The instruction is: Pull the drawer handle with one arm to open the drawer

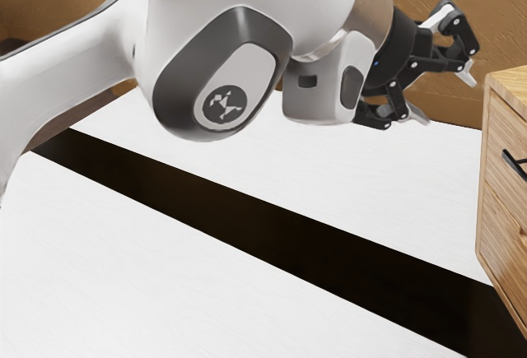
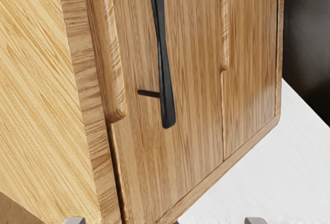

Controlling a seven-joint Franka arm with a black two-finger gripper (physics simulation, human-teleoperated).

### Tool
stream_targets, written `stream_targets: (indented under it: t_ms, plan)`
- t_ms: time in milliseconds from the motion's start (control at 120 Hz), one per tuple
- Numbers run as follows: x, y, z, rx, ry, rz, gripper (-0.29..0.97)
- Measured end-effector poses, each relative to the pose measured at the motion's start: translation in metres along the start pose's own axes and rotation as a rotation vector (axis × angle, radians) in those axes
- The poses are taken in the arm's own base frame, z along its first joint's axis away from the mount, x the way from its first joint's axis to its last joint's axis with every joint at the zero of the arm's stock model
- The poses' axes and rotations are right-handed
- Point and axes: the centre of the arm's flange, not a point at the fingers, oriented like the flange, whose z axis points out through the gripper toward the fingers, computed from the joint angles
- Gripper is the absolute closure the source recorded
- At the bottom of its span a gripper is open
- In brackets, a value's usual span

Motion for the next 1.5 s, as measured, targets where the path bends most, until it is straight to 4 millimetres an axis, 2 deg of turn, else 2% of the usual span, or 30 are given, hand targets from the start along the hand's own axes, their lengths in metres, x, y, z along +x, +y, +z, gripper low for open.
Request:
stream_targets:
  t_ms: [75, 217, 392, 567, 808, 1100, 1333, 1417, 1500]
  plan:
    - [0.002, 0.0, 0.004, 0.002, 0.01, 0.002, 0.32]
    - [0.022, -0.005, 0.015, 0.006, 0.053, 0.021, 0.32]
    - [0.019, -0.002, 0.025, 0.003, 0.064, 0.012, 0.32]
    - [0.04, -0.008, 0.031, 0.016, 0.102, 0.034, 0.32]
    - [0.03, -0.001, 0.059, 0.003, 0.124, 0.02, 0.32]
    - [0.044, 0.001, 0.087, 0.004, 0.173, 0.029, 0.31]
    - [0.038, 0.011, 0.111, -0.018, 0.192, 0.013, 0.31]
    - [0.035, 0.014, 0.121, -0.026, 0.198, 0.009, 0.16]
    - [0.036, 0.017, 0.13, -0.032, 0.21, 0.004, 0.12]
